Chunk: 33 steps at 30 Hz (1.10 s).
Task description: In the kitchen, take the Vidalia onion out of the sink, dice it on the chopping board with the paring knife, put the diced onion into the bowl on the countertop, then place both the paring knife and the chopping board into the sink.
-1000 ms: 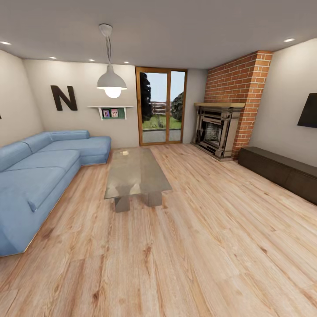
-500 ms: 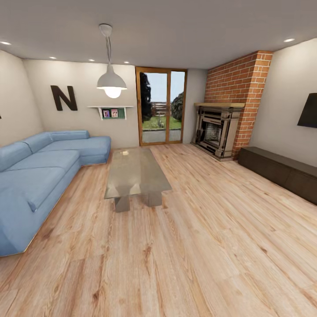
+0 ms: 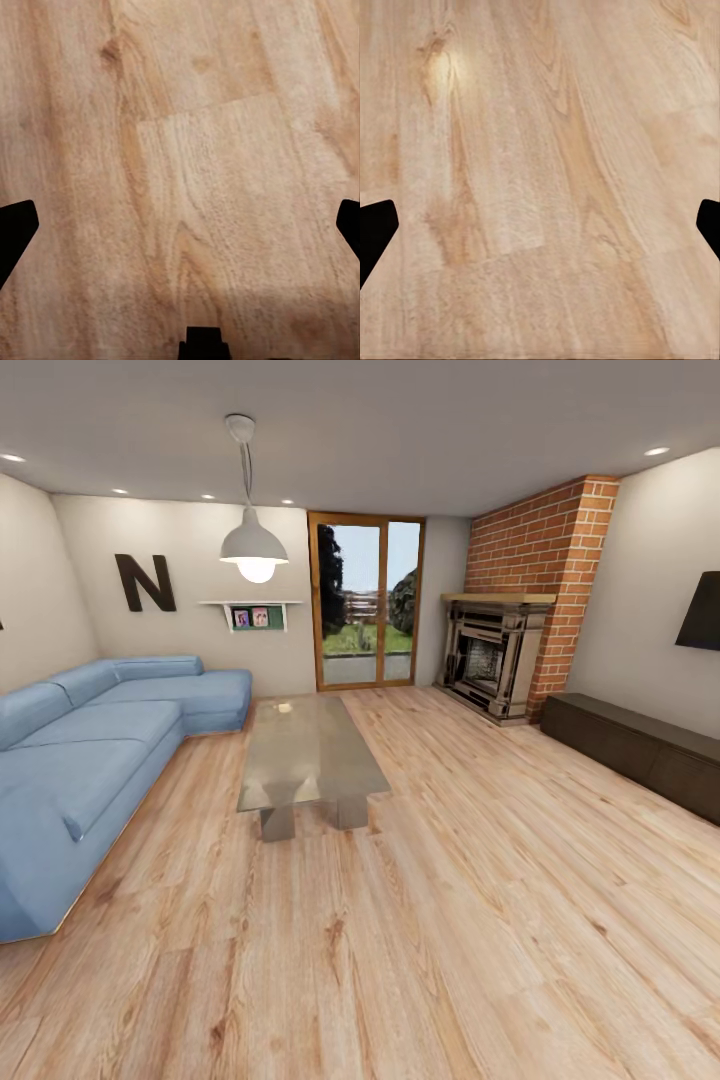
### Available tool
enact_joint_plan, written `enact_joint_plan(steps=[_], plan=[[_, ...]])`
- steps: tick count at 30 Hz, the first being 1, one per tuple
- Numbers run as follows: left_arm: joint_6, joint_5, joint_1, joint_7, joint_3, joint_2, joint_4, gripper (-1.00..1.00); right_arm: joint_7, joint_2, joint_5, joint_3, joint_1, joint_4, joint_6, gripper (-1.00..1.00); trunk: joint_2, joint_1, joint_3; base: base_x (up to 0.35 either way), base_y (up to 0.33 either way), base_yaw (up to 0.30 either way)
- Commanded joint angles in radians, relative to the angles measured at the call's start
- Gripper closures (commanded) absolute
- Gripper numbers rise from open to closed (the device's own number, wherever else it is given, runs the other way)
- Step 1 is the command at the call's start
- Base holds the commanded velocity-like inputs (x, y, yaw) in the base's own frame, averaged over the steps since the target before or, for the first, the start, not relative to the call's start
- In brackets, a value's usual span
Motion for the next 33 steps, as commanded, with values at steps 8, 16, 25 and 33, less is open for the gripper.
enact_joint_plan(steps=[8,16,25,33], plan=[[-0.060,0.000,0.000,-0.001,0.001,-0.002,0.059,-1.00,-0.002,0.003,0.002,0.002,0.000,0.022,-0.020,-1.00,0.000,0.000,-0.001,0.000,0.000,0.000],[-0.233,0.001,0.000,-0.001,0.002,0.001,0.174,-1.00,-0.004,0.002,0.001,0.000,0.000,0.042,-0.047,-1.00,0.000,0.000,-0.001,0.000,0.000,0.000],[-0.234,0.001,0.000,-0.001,0.002,0.001,0.175,-1.00,-0.003,0.003,0.001,0.001,0.000,0.045,-0.048,-1.00,0.000,0.000,0.001,0.000,0.000,-0.053],[-0.234,0.001,0.000,0.000,0.002,0.003,0.176,-1.00,-0.003,0.002,0.001,0.000,0.000,0.044,-0.054,-1.00,0.000,0.000,0.006,0.000,0.000,-0.227]])
